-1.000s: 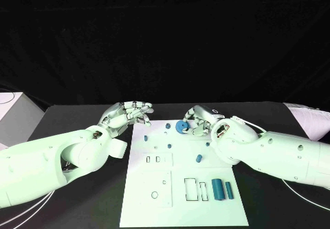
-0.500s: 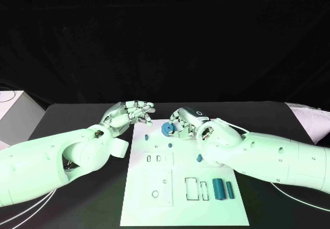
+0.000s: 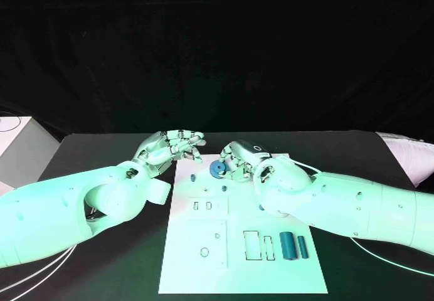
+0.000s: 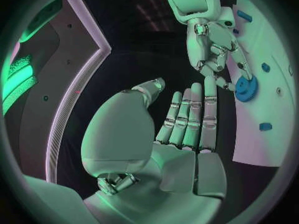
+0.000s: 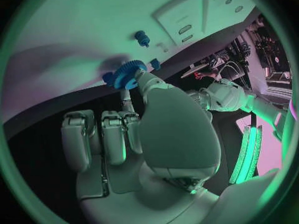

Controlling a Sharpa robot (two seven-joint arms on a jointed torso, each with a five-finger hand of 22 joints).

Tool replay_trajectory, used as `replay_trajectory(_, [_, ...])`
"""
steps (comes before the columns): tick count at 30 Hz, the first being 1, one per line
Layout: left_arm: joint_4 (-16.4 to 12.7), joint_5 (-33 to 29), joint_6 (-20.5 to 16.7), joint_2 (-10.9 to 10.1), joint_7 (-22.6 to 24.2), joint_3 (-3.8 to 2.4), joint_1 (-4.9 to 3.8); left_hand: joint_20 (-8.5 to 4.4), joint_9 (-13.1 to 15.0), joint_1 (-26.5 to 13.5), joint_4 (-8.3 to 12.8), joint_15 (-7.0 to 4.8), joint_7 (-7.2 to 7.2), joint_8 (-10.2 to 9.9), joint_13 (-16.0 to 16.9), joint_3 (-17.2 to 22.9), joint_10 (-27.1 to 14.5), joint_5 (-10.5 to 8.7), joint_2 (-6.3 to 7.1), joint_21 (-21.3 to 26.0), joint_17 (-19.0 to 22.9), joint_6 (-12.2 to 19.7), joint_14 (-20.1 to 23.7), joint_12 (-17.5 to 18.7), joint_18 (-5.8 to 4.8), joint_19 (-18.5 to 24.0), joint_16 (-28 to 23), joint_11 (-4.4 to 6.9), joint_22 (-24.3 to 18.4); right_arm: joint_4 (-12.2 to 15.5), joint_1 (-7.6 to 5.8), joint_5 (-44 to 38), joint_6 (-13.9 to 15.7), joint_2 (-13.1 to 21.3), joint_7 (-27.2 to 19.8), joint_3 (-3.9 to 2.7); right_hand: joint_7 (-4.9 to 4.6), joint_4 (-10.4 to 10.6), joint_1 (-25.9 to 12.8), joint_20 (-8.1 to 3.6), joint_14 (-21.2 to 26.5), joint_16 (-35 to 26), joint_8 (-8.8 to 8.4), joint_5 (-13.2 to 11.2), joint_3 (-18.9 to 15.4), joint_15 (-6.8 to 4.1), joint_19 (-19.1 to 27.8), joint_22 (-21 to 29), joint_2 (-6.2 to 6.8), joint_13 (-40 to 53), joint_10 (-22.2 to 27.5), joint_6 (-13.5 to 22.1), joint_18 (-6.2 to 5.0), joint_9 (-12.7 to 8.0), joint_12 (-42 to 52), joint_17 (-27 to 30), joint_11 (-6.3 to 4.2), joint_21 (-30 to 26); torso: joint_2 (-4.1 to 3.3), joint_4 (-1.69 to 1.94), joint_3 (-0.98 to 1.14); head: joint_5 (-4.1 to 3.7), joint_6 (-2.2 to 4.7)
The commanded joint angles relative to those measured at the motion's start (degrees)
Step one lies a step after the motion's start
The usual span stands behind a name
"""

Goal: Assemble the parts on the task board

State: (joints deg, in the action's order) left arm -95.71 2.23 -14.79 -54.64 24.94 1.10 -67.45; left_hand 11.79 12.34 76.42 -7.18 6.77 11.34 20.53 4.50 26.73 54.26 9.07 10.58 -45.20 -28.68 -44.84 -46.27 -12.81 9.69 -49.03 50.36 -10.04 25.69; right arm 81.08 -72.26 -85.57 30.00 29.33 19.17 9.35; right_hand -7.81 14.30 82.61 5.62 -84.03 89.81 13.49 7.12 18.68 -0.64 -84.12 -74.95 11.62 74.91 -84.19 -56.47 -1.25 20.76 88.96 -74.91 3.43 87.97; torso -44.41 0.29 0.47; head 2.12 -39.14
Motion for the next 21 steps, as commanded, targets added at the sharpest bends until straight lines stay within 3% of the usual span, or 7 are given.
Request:
replay_trajectory(1, [-0.07,-0.44,1.19,0.17,0.21,-0.04,-0.05,0.13,0.09,-0.08,0.09,-0.14,2.05,0.18,-0.06,0.02,-0.23,-0.32,-0.65,-0.34,0.05,0.35,0.38,-0.33,0.7,0.43,0.36,-0.01,0.08,-0.36,0.07,-0.65,-1.09,-0.28,0.25,0.02,0.12,0.11,-0.58,-0.34,-5.97,0.19,0.15,0.3,0.07,-0.2,-4.43,-12.93,0.0,13.96,-4.86,0.16,0.61,0.02,0.05,-15.09,-0.34,0.11,0.07,-0.07,0.02,0.08,-0.16])
replay_trajectory(8, [-0.05,-0.49,1.16,0.21,0.19,-0.04,-0.05,0.13,0.09,-0.08,0.09,-0.14,2.05,0.18,-0.06,0.02,-0.23,-0.32,-0.65,-0.34,0.05,0.35,0.38,-0.33,0.7,0.43,0.36,-0.01,0.08,-1.13,0.1,-0.79,-2.02,-0.72,0.79,0.11,0.06,0.14,-0.7,-0.33,-5.97,0.19,0.05,0.4,0.12,-0.18,-4.41,-12.91,0.07,13.92,-4.82,0.28,0.61,-0.03,0.01,-15.09,-0.29,0.09,0.12,0.05,0.06,0.04,-0.22])
replay_trajectory(14, [-0.06,-0.5,1.14,0.17,0.19,-0.04,-0.05,0.13,0.09,-0.08,0.09,-0.14,2.05,0.18,-0.06,0.02,-0.23,-0.32,-0.65,-0.34,0.05,0.35,0.38,-0.33,0.7,0.43,0.36,-0.01,0.08,-1.95,0.12,-0.88,-2.49,-1.05,1.03,0.19,-0.01,0.19,-0.89,-0.31,-5.97,0.19,-0.05,0.39,0.13,-0.13,-4.29,-12.73,0.19,13.63,-4.57,0.41,0.55,-0.09,-0.25,-15.09,-0.23,-0.08,0.12,-0.06,0.07,-0.03,0.0])
replay_trajectory(21, [-0.07,-0.5,1.14,0.18,0.16,-0.04,-0.05,0.13,0.09,-0.08,0.09,-0.14,2.05,0.18,-0.06,0.02,-0.23,-0.32,-0.65,-0.34,0.05,0.35,0.38,-0.33,0.7,0.43,0.36,-0.01,0.08,-2.55,0.16,-0.5,-2.62,-1.6,0.42,0.28,-0.58,0.47,-1.95,-0.02,-5.97,0.19,-1.07,0.22,-0.08,0.27,-3.89,-12.18,1.03,12.5,-3.54,1.87,0.39,-0.58,-1.33,-15.09,0.26,-0.62,0.09,-0.04,0.1,0.11,-0.15])
